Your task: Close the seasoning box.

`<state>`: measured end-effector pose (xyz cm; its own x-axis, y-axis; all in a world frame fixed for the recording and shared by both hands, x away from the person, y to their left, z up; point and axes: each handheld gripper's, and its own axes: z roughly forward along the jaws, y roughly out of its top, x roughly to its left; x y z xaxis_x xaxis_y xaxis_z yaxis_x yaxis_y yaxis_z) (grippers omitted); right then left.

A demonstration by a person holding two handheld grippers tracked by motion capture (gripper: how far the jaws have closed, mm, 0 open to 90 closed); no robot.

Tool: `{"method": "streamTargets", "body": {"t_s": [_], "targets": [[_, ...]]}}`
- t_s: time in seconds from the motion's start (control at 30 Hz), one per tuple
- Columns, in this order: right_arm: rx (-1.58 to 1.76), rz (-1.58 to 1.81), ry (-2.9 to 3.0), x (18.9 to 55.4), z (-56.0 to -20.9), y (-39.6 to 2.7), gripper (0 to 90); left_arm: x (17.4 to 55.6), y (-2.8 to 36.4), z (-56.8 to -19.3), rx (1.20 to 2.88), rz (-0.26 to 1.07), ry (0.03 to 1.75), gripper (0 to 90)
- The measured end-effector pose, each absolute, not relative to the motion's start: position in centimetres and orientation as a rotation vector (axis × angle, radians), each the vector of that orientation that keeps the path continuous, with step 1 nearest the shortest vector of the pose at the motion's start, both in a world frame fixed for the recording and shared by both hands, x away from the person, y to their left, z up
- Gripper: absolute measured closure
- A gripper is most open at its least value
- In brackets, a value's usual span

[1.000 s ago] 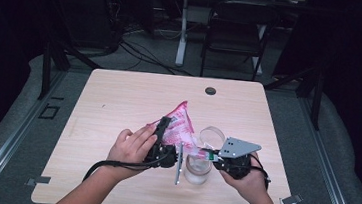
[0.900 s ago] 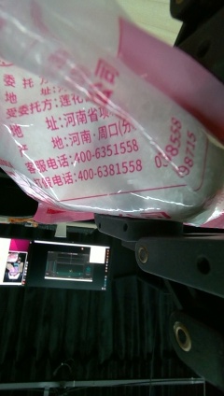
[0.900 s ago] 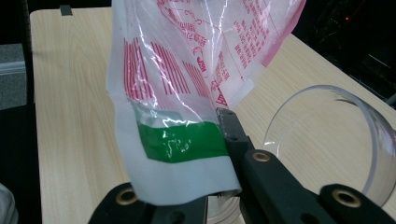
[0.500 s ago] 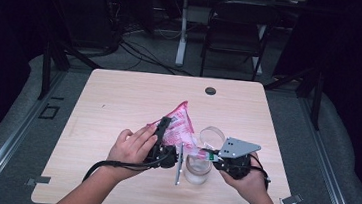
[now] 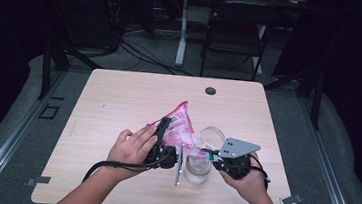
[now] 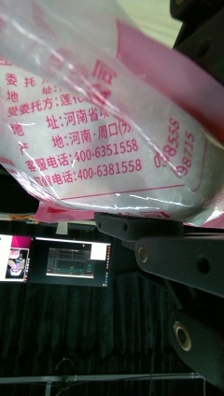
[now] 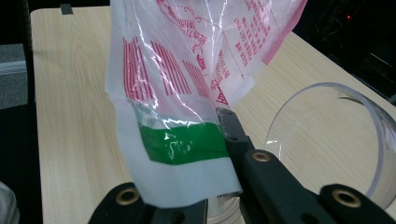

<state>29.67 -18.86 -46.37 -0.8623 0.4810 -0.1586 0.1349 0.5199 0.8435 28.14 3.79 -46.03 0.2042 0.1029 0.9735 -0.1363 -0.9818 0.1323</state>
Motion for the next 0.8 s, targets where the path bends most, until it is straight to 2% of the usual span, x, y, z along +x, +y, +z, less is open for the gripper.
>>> {"method": "streamTargets", "body": {"t_s": [0.8], "targets": [[0.51, 1.283, 2.385, 29.62, -46.3, -18.99, 90.0, 27.91, 3.69, -46.07, 2.245, 1.904, -0.042, 62.8]]}}
